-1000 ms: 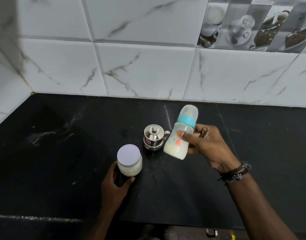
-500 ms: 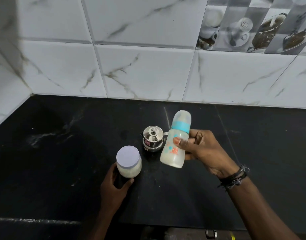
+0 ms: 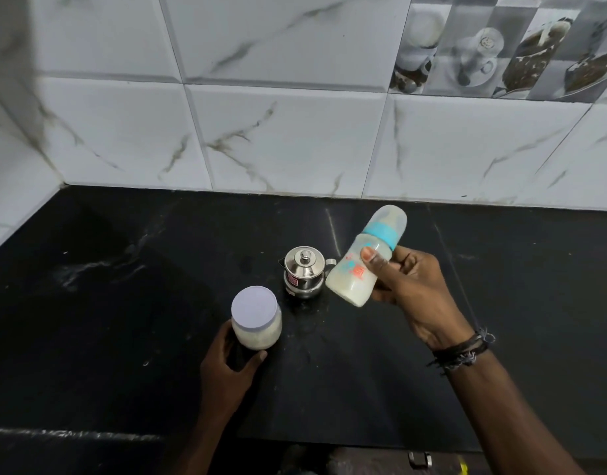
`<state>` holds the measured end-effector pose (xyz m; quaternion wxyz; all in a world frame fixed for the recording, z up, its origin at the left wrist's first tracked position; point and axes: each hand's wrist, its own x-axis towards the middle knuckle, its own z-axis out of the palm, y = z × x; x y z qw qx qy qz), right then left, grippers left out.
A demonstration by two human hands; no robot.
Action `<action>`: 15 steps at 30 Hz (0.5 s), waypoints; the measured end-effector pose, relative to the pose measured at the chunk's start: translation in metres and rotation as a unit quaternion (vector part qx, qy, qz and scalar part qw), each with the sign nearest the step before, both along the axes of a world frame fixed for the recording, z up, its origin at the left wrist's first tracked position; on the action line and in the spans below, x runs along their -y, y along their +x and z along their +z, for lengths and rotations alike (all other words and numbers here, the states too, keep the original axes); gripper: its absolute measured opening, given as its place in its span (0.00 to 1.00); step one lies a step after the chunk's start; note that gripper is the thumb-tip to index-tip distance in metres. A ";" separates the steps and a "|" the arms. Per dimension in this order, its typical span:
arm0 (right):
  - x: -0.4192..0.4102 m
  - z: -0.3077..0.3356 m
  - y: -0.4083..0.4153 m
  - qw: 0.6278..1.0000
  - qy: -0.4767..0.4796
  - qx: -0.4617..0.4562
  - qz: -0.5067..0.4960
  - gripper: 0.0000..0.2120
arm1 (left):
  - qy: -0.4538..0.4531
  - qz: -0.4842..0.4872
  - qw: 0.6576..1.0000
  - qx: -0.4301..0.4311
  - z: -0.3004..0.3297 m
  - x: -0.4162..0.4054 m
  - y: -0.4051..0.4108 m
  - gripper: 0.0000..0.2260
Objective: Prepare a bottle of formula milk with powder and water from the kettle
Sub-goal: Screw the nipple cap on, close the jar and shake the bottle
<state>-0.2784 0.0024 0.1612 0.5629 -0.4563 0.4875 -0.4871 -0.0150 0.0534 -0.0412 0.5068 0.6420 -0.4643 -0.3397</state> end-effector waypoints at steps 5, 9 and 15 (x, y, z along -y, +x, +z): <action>-0.005 0.002 -0.003 0.994 0.013 -0.035 0.100 0.17 | 0.002 0.002 1.000 0.008 -0.002 0.000 0.001 0.36; 0.000 0.001 0.002 1.000 -0.002 0.014 0.009 0.20 | 0.005 0.002 1.000 0.008 -0.003 0.000 0.001 0.36; -0.005 0.001 0.000 0.996 -0.003 -0.024 0.089 0.18 | 0.008 0.002 1.000 0.002 -0.002 0.001 0.000 0.36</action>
